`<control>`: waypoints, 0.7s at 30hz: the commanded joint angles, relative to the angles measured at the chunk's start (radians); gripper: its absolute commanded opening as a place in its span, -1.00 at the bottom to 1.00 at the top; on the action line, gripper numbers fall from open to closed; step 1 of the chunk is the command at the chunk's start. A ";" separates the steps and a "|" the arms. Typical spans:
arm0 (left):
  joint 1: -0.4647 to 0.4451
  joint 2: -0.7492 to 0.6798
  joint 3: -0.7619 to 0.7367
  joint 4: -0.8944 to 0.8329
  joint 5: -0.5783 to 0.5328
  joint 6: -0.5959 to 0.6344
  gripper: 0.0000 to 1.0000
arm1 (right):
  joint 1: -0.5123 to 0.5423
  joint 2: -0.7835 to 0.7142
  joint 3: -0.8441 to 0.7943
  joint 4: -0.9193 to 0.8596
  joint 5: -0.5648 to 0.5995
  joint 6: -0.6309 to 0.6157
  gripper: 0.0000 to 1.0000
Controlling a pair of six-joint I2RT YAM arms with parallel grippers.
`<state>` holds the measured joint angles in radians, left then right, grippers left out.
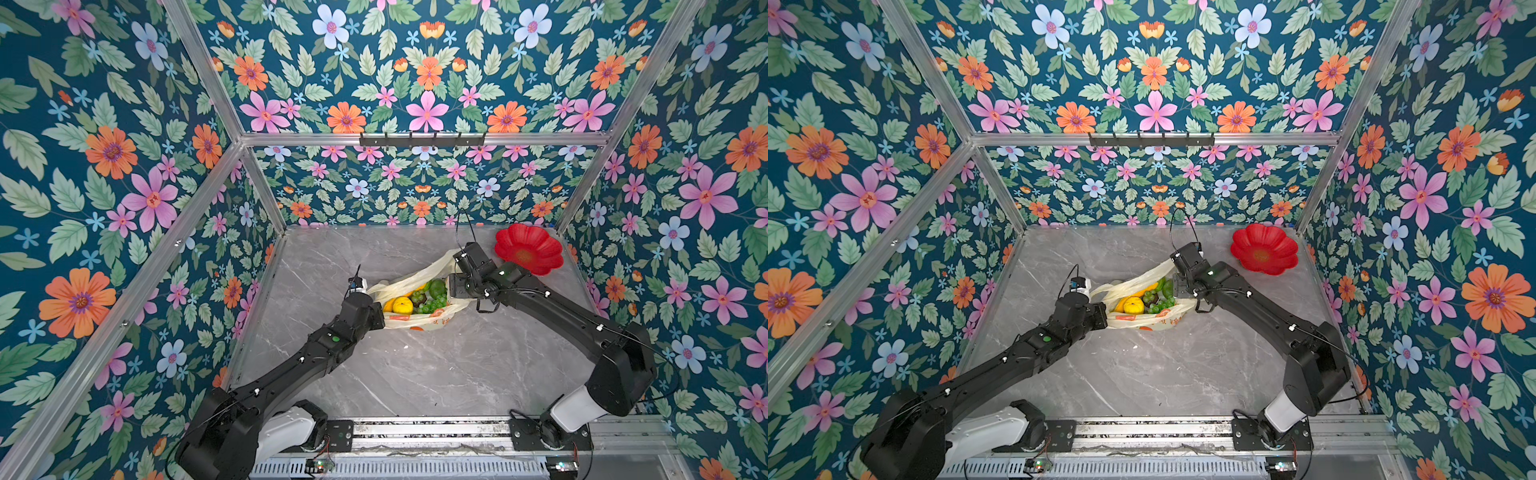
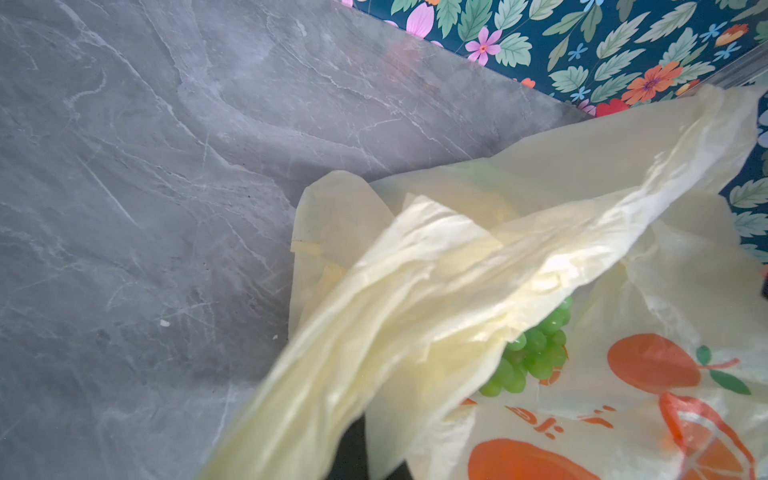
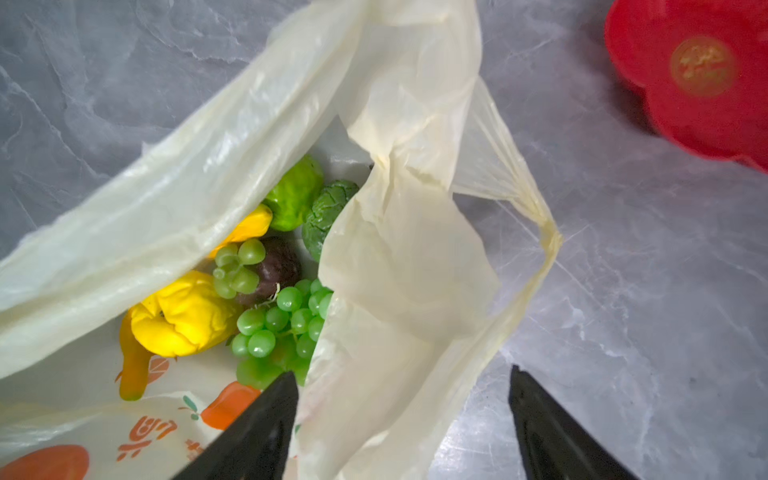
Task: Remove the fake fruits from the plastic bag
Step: 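Hold the bag with the left gripper while the right gripper spreads the opening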
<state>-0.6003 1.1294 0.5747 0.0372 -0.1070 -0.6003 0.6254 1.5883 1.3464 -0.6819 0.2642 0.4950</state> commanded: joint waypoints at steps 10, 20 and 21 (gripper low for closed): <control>0.037 -0.028 -0.053 0.045 -0.048 -0.147 -1.00 | -0.073 0.000 -0.155 0.159 -0.086 0.060 -0.39; 0.156 0.084 -0.051 0.106 0.231 -0.171 -0.90 | -0.186 -0.158 -0.410 0.445 -0.299 0.063 -1.00; 0.151 0.091 -0.032 0.075 0.223 -0.156 -0.79 | -0.185 -0.162 -0.413 0.446 -0.300 0.063 -1.00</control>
<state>-0.4435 1.2011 0.5102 0.1177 0.0376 -0.7883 0.4389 1.4384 0.9398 -0.3168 0.0254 0.5610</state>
